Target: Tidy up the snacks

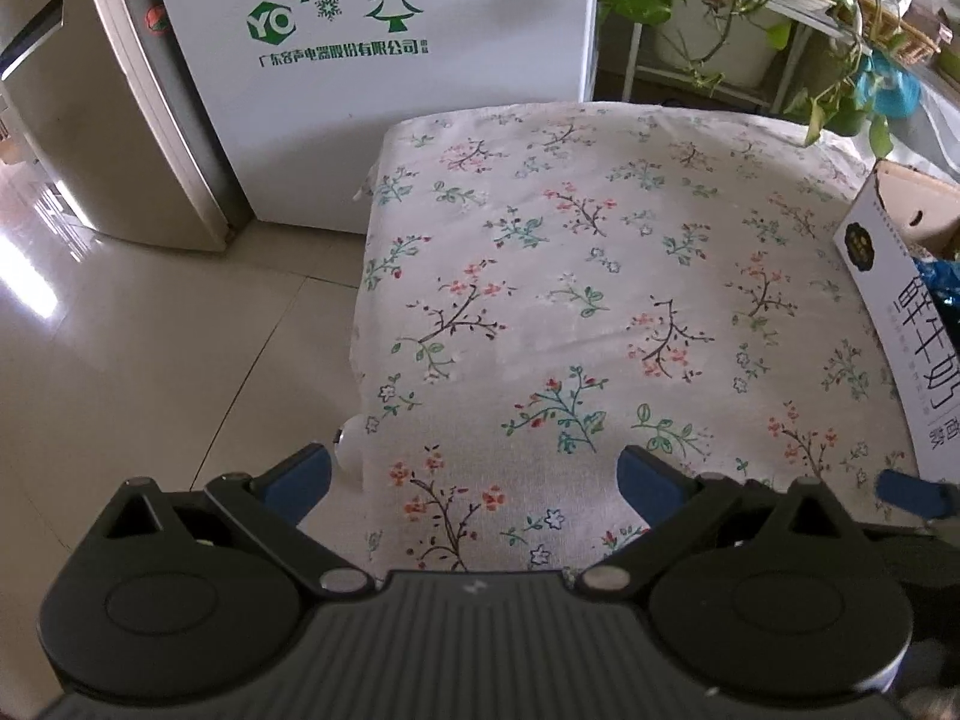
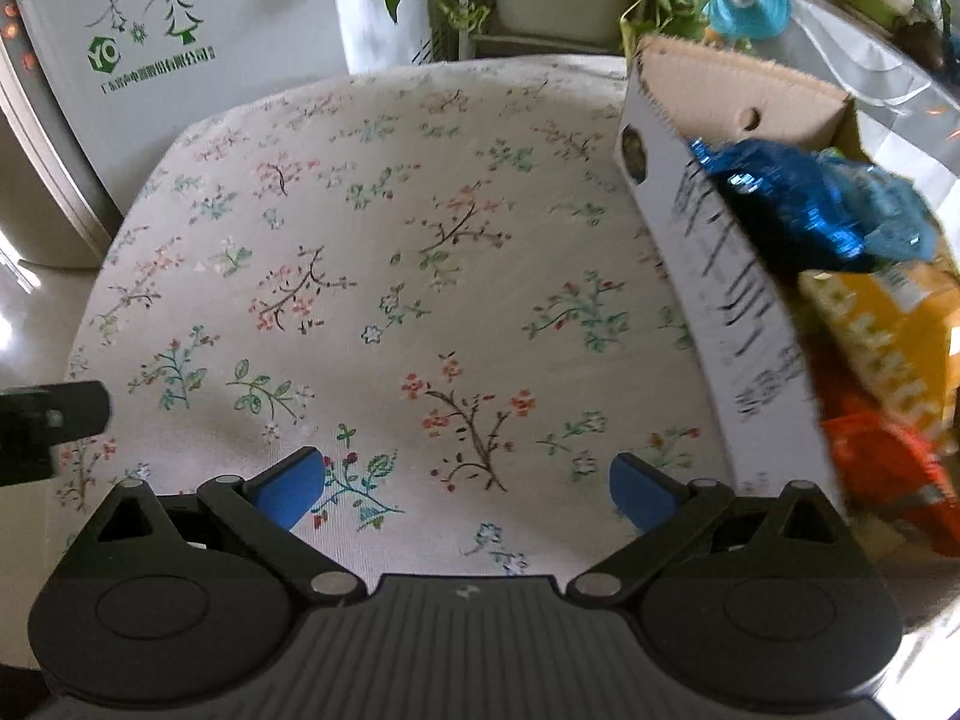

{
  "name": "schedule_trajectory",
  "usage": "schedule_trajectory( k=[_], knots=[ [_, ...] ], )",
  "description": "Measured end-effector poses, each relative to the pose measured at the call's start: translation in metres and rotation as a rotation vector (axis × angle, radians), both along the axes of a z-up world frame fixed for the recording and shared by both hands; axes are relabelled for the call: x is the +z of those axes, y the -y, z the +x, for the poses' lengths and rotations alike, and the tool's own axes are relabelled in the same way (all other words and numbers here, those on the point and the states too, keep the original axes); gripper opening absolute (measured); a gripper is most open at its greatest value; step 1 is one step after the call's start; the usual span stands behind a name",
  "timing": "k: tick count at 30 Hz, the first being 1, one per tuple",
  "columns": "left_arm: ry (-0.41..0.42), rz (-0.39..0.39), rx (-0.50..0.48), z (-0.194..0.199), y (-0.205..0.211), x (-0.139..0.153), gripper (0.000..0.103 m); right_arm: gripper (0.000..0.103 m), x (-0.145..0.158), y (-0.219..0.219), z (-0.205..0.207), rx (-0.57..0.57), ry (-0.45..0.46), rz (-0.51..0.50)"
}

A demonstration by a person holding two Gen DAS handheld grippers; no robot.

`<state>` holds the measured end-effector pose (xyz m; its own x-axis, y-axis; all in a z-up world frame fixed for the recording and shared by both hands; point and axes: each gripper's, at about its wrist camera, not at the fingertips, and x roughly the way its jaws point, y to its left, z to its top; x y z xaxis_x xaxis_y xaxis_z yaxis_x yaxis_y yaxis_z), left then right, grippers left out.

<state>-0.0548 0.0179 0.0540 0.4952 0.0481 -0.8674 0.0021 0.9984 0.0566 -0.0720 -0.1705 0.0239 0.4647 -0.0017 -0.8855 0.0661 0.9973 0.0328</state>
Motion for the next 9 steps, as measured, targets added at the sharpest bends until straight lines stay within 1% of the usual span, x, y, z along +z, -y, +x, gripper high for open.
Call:
schedule_trajectory(
  k=[2, 4, 9],
  knots=[
    [-0.004, -0.006, 0.001, 0.000, -0.002, -0.001, 0.101, 0.103, -0.007, -0.003, 0.002, -0.014, 0.020, -0.010],
    [-0.008, -0.015, 0.007, 0.001, -0.003, -0.002, 0.101, 0.103, -0.009, -0.006, 0.000, -0.001, 0.090, -0.025],
    [-0.021, -0.028, 0.011, 0.003, -0.004, -0.004, 0.101, 0.103, -0.015, -0.008, 0.006, -0.030, 0.194, -0.041]
  ],
)
